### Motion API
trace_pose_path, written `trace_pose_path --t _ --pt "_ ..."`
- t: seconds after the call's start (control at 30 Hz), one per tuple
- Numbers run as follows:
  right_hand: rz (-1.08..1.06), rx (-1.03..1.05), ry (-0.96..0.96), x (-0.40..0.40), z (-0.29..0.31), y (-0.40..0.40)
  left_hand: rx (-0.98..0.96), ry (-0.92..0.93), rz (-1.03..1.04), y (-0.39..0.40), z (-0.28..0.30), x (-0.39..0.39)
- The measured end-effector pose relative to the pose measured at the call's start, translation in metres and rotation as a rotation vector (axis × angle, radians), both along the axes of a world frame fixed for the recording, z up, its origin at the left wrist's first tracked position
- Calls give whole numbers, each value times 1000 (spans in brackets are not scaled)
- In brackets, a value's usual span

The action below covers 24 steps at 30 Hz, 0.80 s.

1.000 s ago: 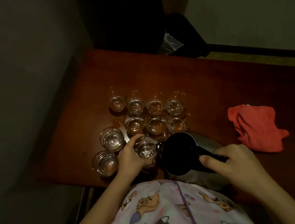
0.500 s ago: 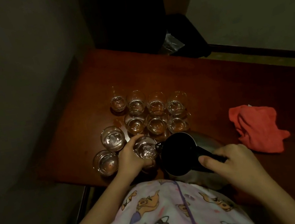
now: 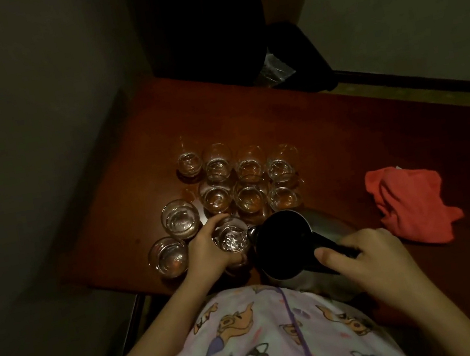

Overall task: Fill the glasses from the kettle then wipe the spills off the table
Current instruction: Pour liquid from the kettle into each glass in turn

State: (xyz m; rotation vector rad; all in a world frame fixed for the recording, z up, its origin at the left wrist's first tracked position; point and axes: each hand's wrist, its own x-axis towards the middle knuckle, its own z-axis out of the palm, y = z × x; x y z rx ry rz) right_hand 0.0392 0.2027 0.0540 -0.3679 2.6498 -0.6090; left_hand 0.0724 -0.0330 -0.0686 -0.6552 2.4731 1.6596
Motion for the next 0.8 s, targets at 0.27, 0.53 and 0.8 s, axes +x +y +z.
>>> trace_pose_path --t 0.27,0.53,0.8 --pt "19 8 13 0 0 1 -1 -2 8 0 -5 1" --pt "39 21 10 0 0 1 -3 5 8 1 -4 2" --pt "35 29 15 1 0 0 -3 3 17 0 -9 4"
